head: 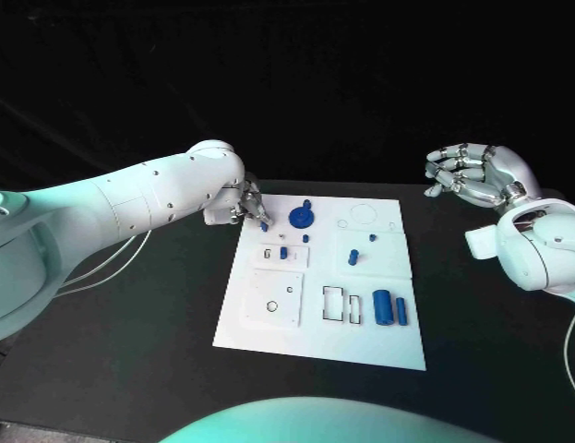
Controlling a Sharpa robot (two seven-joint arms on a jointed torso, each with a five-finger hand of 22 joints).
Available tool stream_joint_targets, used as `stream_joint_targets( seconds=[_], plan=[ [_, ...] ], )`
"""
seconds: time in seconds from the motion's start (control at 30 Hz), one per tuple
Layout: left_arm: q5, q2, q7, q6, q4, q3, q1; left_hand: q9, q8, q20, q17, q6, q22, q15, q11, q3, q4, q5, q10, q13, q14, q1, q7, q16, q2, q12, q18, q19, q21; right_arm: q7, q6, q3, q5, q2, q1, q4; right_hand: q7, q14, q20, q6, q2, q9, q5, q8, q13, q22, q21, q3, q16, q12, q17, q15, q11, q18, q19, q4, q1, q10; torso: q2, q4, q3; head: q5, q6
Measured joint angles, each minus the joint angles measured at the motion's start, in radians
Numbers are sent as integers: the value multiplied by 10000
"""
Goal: Assemble the parts on the task board
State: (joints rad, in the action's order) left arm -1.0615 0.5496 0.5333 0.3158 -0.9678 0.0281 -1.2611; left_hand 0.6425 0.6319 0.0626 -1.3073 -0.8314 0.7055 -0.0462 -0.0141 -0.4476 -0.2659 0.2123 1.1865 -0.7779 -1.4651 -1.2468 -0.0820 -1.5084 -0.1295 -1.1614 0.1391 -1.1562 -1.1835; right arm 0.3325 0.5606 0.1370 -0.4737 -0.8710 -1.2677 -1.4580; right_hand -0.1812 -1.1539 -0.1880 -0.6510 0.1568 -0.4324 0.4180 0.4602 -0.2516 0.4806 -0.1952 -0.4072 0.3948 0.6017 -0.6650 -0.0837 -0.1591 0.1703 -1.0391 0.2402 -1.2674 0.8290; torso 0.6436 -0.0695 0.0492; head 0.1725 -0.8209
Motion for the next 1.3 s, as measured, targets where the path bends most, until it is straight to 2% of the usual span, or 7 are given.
stream_joint_targets(
  seconds=[0.23,0.57,0.77,0.8,0.83,1.1,1.3],
  plan=[
    [65,10,-53,-23,-22,0,0,6,286,-71,0,65,104,-75,92,-896,367,-63,93,-13,0,-730,91,0,84,-53,0,-71,-70,0,0,0,1,1,4,4,0,0,0,0,0,0,0,0,0,0,0,0,0,0,1,0,0,0,0,0,0,0,-4,0,1,13,-5],
    [326,283,-174,-168,-344,-2,1,6,510,-107,0,237,330,-74,142,-1404,-142,-117,328,-61,0,-831,15,-49,40,-119,-1,-108,-251,2,0,-3,3,0,15,22,0,0,0,0,0,-1,0,0,-1,1,0,0,0,0,2,0,0,0,0,0,0,0,-12,1,6,30,-13],
    [604,834,-188,-400,-1068,-11,-3,6,1326,-161,0,290,492,-99,195,-1556,-292,-86,454,-130,-25,-542,35,-49,-248,-178,-1,-161,-338,4,2,1,3,-29,22,21,0,0,0,0,0,-1,0,0,-2,1,0,0,0,0,3,0,0,0,0,0,0,0,-26,16,8,37,-18],
    [653,940,-187,-446,-1215,-13,-5,6,1372,-151,0,289,526,-110,213,-1656,-257,-69,473,-145,-36,-503,36,-82,-287,-196,0,-171,-381,4,3,1,4,-36,22,20,0,0,0,0,0,0,0,0,-1,1,0,0,0,0,3,0,0,0,0,0,0,0,-29,22,8,40,-17],
    [716,1068,-187,-509,-1400,-15,-7,6,1373,-130,0,287,545,-110,209,-2083,149,-70,511,-161,-36,-446,37,-89,-343,-231,0,-211,-386,4,4,1,4,-45,23,19,0,0,0,0,0,9,0,0,16,-13,0,0,-35,29,-7,0,0,0,0,0,0,0,-31,24,7,42,-17],
    [1020,1774,-178,-993,-2649,-22,12,6,1537,-232,0,263,732,-147,258,-2411,37,-68,670,-173,-3,-151,57,-89,-531,-234,0,-307,-499,5,9,0,5,-85,24,19,0,0,0,0,0,16,0,0,30,-23,-1,0,-56,38,-23,0,0,0,0,0,0,0,-58,58,7,45,-24],
    [1026,2039,-188,-1375,-3312,-20,182,6,1647,-235,0,245,872,-215,286,-2663,145,1,794,-300,0,32,73,-89,-648,-344,-1,-379,-599,6,11,0,6,-100,24,25,0,0,0,0,0,16,0,0,30,-23,0,0,-56,38,-22,0,0,0,0,0,0,0,-59,65,1,68,-50]
  ],
)
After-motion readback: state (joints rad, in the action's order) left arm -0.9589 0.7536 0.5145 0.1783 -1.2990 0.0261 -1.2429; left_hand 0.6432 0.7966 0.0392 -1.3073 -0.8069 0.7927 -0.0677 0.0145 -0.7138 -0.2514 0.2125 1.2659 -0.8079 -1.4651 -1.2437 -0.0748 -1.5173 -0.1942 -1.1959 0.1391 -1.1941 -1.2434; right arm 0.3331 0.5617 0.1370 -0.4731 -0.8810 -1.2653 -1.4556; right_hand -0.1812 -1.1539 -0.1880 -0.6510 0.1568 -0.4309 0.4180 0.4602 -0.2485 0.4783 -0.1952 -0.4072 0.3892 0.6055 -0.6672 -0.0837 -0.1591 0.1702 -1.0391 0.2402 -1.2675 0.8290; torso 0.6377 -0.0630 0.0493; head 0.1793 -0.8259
